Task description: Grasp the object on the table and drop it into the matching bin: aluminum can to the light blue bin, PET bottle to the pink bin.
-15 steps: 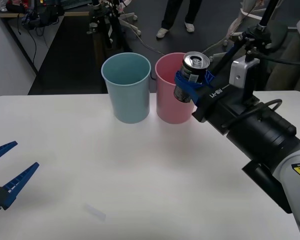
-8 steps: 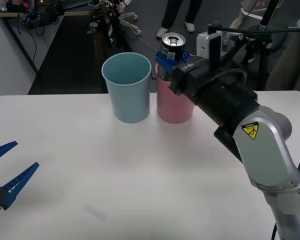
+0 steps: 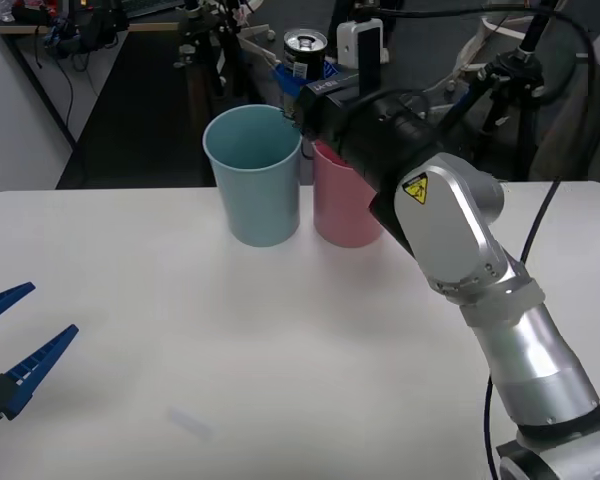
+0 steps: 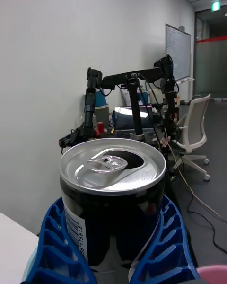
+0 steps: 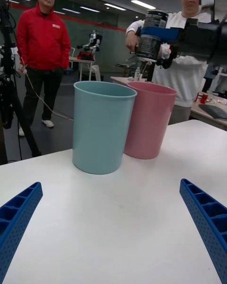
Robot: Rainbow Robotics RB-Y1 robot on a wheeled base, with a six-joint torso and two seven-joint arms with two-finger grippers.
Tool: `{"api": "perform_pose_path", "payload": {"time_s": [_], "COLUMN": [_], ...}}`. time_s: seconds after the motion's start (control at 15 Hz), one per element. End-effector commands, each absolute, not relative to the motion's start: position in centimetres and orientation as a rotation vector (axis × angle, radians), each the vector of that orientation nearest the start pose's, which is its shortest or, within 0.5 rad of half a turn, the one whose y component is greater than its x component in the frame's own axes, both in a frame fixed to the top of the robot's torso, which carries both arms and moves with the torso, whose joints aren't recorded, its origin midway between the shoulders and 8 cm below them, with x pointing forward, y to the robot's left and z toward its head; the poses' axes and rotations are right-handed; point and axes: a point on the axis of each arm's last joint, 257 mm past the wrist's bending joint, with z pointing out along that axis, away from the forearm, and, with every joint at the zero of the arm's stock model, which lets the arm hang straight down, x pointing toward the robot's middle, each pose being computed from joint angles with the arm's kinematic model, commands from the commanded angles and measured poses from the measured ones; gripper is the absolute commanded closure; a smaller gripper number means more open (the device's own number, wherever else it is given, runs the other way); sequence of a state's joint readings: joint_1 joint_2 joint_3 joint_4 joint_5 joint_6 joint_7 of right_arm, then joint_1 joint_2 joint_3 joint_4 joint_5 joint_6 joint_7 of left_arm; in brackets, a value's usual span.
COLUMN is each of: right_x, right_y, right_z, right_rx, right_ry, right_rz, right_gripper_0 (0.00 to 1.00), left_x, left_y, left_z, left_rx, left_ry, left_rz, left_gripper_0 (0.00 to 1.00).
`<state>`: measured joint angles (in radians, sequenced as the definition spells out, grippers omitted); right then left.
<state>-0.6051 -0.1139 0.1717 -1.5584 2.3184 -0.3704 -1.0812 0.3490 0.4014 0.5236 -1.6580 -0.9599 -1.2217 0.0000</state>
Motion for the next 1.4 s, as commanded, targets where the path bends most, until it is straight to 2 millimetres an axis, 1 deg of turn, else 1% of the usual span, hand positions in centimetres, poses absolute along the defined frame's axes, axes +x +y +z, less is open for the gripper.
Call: {"api": "perform_pose_path", "payload": {"time_s": [0.07, 0.27, 0.53, 0.8, 1.13, 1.2, 1.27, 1.4], "right_x": [62.5, 63.4, 64.1, 65.1, 65.1, 65.1, 65.2, 65.1], "right_y": [3.2, 5.0, 6.5, 6.9, 6.9, 6.9, 6.8, 6.9], "right_z": [1.4, 1.3, 0.8, 0.2, 0.5, 0.6, 0.7, 0.9], "right_rx": [-0.424, -0.416, -0.422, -0.431, -0.422, -0.414, -0.409, -0.402], "right_ry": [1.325, 1.332, 1.349, 1.362, 1.353, 1.348, 1.346, 1.339], "right_rz": [0.490, 0.501, 0.500, 0.474, 0.477, 0.481, 0.482, 0.486], "right_gripper_0": [1.00, 1.00, 1.00, 1.00, 1.00, 0.46, 0.00, 0.00], "left_x": [34.2, 34.2, 34.2, 34.2, 34.2, 34.2, 34.2, 34.2], "left_y": [33.0, 33.0, 33.0, 33.0, 33.0, 33.0, 33.0, 33.0], "left_z": [-16.9, -16.9, -16.9, -16.9, -16.9, -16.9, -16.9, -16.9], "left_rx": [0.465, 0.465, 0.465, 0.465, 0.465, 0.465, 0.465, 0.465], "left_ry": [1.441, 1.441, 1.441, 1.441, 1.441, 1.441, 1.441, 1.441], "left_rz": [-0.567, -0.567, -0.567, -0.567, -0.567, -0.567, -0.567, -0.567], "left_gripper_0": [0.00, 0.00, 0.00, 0.00, 0.00, 0.00, 0.00, 0.00]}}
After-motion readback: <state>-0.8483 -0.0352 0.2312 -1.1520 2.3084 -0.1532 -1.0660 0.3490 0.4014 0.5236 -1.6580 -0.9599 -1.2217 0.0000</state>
